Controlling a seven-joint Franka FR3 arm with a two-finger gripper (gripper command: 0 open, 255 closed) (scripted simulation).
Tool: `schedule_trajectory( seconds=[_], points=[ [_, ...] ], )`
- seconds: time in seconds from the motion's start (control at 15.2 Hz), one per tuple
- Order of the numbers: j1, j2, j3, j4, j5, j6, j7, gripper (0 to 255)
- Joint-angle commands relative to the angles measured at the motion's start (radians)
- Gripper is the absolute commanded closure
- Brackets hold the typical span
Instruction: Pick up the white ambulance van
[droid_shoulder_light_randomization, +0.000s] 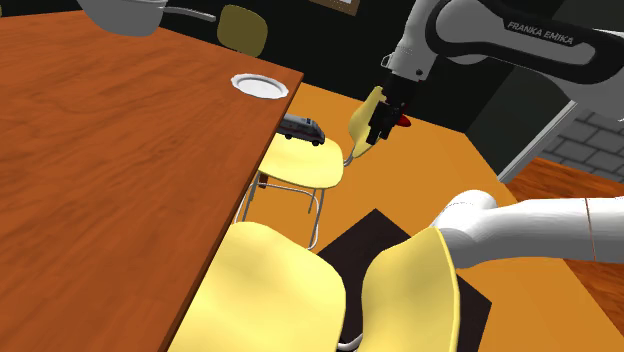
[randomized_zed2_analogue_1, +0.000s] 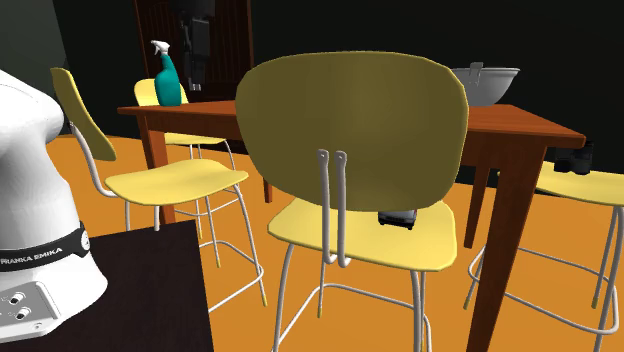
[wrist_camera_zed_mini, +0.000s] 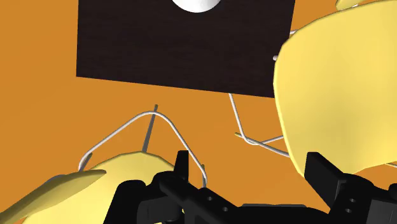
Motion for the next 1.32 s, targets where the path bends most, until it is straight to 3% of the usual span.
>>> schedule_trajectory(
  seconds=[0.0, 0.53, 1.25],
  points=[
    [0.000, 0.000, 0.000, 0.000, 0.000, 0.000, 0.000, 0],
    [0.011, 0.277, -0.137, 0.109, -0.073, 0.141, -0.261, 0],
    [0.008, 0.726, -0.241, 0.415, -0.034, 0.242, -0.611, 0]
  ],
)
